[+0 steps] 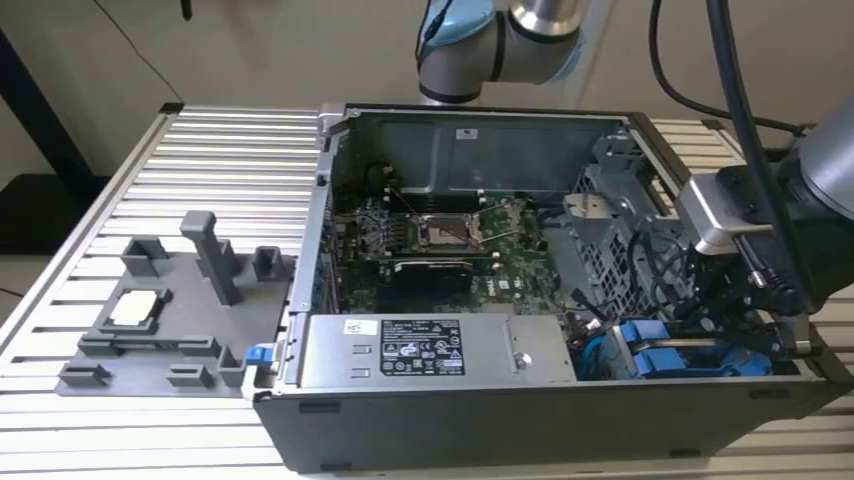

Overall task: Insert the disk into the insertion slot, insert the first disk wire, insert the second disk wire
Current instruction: 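Insert the second disk wire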

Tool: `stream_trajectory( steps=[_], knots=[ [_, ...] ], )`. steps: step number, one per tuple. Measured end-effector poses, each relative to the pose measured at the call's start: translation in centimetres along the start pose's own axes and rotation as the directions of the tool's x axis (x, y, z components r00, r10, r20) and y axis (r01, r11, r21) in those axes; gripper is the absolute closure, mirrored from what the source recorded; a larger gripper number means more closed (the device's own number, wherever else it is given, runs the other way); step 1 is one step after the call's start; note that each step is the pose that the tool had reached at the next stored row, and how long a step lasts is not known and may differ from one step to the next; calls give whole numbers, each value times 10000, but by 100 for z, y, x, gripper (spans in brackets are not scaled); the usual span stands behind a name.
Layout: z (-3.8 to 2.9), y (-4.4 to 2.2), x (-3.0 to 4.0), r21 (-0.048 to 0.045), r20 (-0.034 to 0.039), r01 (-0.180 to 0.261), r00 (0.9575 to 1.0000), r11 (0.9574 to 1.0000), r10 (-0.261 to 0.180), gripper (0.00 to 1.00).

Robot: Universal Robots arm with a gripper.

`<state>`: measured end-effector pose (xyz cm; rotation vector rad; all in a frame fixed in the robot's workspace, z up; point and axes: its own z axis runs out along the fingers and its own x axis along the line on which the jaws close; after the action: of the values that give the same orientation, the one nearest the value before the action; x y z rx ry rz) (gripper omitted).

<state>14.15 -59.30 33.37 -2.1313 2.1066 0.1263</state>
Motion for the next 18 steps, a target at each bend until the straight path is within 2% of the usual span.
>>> stream_trajectory(
  steps=[3,4,11,18],
  knots=[
    [6,-2,0,-1,9,3,10000,10000,-3,83],
    [5,-1,0,-8,10,1,10000,10000,-1,76],
    [-79,-3,-13,-94,5,-15,10000,10000,15,76],
    [-255,-11,-42,-146,3,-23,10000,9999,23,76]
  ],
)
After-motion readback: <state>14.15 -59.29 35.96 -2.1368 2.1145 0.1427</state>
